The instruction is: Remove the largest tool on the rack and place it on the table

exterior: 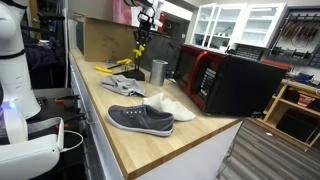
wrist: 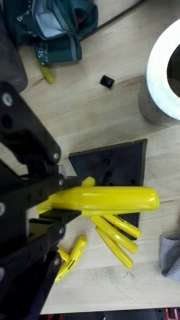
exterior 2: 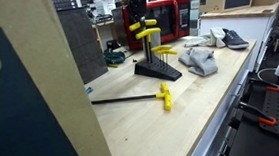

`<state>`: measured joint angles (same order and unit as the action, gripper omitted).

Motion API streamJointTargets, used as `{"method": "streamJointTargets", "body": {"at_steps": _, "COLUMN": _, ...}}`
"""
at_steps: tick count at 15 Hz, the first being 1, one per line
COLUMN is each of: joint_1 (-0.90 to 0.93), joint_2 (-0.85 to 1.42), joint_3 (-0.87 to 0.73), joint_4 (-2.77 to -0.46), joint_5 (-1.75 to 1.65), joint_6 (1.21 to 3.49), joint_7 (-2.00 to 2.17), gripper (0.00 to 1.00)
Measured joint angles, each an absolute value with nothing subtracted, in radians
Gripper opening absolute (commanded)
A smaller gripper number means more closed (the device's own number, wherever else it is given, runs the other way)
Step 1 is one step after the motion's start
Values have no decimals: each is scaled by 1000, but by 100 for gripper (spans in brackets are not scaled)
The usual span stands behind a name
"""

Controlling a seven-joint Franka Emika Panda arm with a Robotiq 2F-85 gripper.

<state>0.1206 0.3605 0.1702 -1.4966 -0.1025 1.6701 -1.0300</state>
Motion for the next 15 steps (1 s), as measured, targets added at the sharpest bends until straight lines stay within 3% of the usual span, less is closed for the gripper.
{"method": "streamJointTargets", "body": {"at_steps": 15, "joint_1": 154, "joint_2": 226, "joint_3": 174, "joint_4": -1500, "joint_5": -138, "joint_6": 1625, "joint_7": -840, "gripper": 6}}
